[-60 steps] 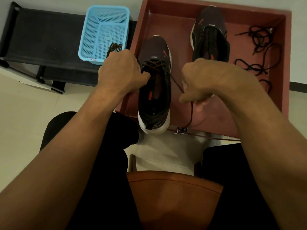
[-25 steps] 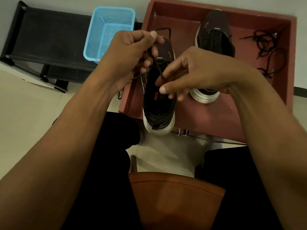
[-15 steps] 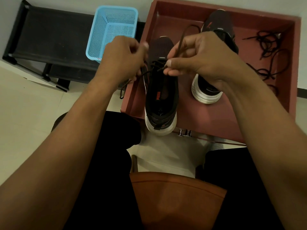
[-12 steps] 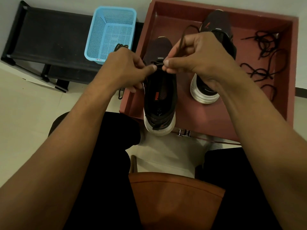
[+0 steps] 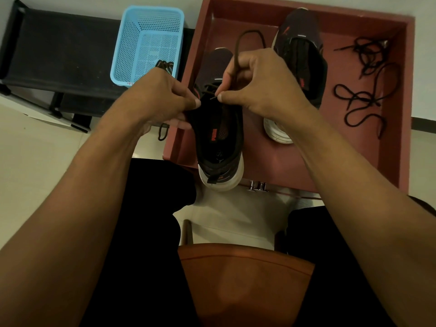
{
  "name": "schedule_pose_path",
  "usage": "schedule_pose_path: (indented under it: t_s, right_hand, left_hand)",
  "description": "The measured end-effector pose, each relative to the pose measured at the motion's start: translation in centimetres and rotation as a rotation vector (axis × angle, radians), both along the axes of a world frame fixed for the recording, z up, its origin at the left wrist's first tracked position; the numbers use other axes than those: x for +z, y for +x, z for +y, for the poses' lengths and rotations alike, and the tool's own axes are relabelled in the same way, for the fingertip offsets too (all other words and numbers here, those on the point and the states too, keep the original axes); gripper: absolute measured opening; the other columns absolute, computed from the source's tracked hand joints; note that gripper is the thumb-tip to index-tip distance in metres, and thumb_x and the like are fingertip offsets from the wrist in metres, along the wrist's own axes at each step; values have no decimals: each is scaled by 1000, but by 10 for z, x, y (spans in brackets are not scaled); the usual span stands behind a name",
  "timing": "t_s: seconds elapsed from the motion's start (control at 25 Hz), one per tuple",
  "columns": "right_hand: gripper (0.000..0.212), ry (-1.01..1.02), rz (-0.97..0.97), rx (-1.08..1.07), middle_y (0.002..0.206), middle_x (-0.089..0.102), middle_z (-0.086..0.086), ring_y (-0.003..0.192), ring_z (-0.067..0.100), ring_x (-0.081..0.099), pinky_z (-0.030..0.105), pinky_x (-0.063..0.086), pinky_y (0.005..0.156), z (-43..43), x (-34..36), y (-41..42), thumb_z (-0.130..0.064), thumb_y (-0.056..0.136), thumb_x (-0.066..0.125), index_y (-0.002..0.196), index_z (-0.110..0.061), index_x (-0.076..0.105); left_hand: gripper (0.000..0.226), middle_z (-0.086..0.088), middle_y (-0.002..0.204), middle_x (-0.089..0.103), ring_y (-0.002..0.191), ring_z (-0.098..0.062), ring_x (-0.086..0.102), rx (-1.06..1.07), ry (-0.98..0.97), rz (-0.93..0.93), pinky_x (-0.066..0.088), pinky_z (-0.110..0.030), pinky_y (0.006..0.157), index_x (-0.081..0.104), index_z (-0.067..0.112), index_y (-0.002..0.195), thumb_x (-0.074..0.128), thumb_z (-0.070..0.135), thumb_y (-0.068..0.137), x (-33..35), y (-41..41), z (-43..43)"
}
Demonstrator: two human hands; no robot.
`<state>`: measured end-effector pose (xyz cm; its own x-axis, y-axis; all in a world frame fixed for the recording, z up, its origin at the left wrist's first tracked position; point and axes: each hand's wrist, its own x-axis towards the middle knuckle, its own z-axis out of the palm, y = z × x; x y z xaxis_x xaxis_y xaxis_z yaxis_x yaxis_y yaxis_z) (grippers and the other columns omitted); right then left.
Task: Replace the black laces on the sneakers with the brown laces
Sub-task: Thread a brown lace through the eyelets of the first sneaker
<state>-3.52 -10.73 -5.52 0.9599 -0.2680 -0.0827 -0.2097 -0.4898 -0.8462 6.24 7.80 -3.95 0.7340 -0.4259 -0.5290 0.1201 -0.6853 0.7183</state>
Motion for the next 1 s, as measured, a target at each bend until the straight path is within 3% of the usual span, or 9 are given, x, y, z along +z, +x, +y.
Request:
schedule_pose_path:
  t_s: [0.28,0.56,0.8,0.88,1.0]
  right_hand:
    - [14,-175,-15,-33,78,76,-11,75,-2,72,22,60,75,26,-4,3,-23,80,88,85,-23,75]
    - [14,-234,-5,-63,77,74,-10,73,3,72,21,60,77,33,-7,4,-24,79,87,86,-23,75]
    - [15,-195,15,-85,73,73,-10,71,1,71,23,59,72,32,-9,2,-23,78,87,82,-25,73]
    - [15,-236,13,-82,74,73,-9,73,4,71,29,61,73,35,-12,2,-26,79,87,84,-26,72]
    - [23,-296,50,-33,80,73,-9,82,8,70,36,62,76,33,-14,4,-34,80,88,92,-28,70]
  left_hand:
    - [8,-16,97,78,87,-25,79,24,-10,42,65,-26,68,78,5,91,77,13,92,1,2,1]
    - [11,-17,96,78,84,-22,79,32,-39,54,64,-26,68,78,4,94,75,15,95,0,2,0]
    - [9,-23,100,75,84,-24,78,-6,-65,70,64,-25,68,74,-1,104,67,1,98,1,0,3]
    - [13,-22,97,76,82,-24,79,-47,-28,39,65,-28,68,73,-4,109,68,-1,97,1,0,3]
    - [4,-17,87,79,77,-24,79,-80,41,-39,66,-32,70,76,5,98,74,6,95,1,1,2]
